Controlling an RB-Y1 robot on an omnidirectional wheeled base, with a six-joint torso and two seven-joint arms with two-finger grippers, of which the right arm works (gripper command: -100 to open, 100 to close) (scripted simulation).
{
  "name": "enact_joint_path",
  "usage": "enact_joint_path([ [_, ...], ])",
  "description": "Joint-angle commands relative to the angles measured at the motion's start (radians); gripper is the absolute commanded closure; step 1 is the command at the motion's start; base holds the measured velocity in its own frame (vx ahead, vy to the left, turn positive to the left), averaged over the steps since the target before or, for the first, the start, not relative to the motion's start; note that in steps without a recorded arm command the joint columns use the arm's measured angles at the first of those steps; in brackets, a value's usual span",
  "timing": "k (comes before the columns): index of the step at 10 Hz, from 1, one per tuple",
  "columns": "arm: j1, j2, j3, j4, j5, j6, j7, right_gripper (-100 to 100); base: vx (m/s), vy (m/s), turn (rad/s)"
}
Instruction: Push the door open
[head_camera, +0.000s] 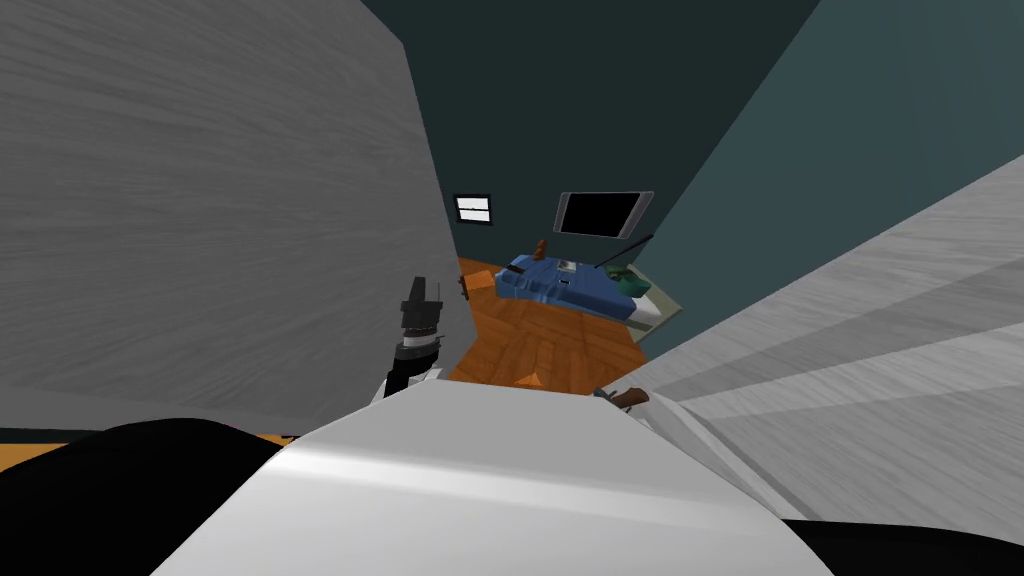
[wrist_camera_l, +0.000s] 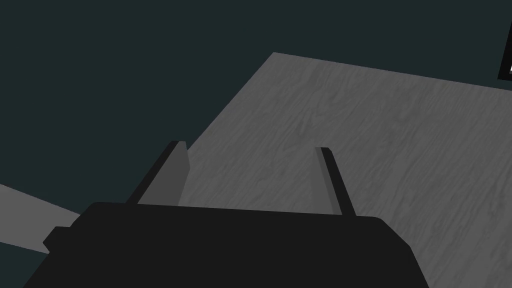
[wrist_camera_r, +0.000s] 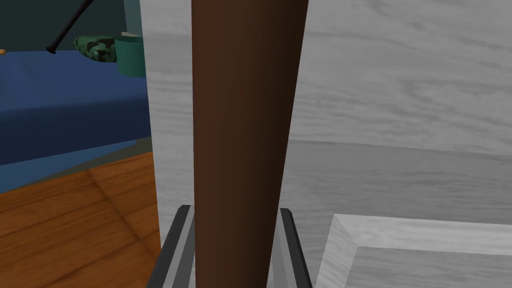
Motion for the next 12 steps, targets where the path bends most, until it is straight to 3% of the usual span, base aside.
enact_joint_path([
  [1, 0.003, -0.022, -0.015, -0.008, -0.013, -0.011, 0.004, 100, 0.128, -0.108, -0.023],
  [3, 0.010, -0.037, -0.033, -0.013, -0.038, -0.024, 0.006, 100, 0.156, -0.133, -0.038],
  [5, 0.016, -0.035, -0.048, -0.017, -0.058, -0.035, 0.007, 100, 0.174, -0.135, -0.051],
  [8, 0.025, -0.004, -0.072, -0.024, -0.092, -0.053, 0.010, 100, 0.184, -0.154, -0.046],
  [9, 0.017, -0.008, -0.066, -0.008, -0.084, -0.051, 0.005, 100, 0.067, -0.061, -0.017],
  [10, 0.025, -0.032, -0.082, -0.013, -0.111, -0.067, 0.005, 100, 0.095, -0.099, -0.031],
  [12, 0.032, -0.041, -0.093, -0.018, -0.132, -0.077, 0.006, 100, 0.150, -0.168, -0.041],
])
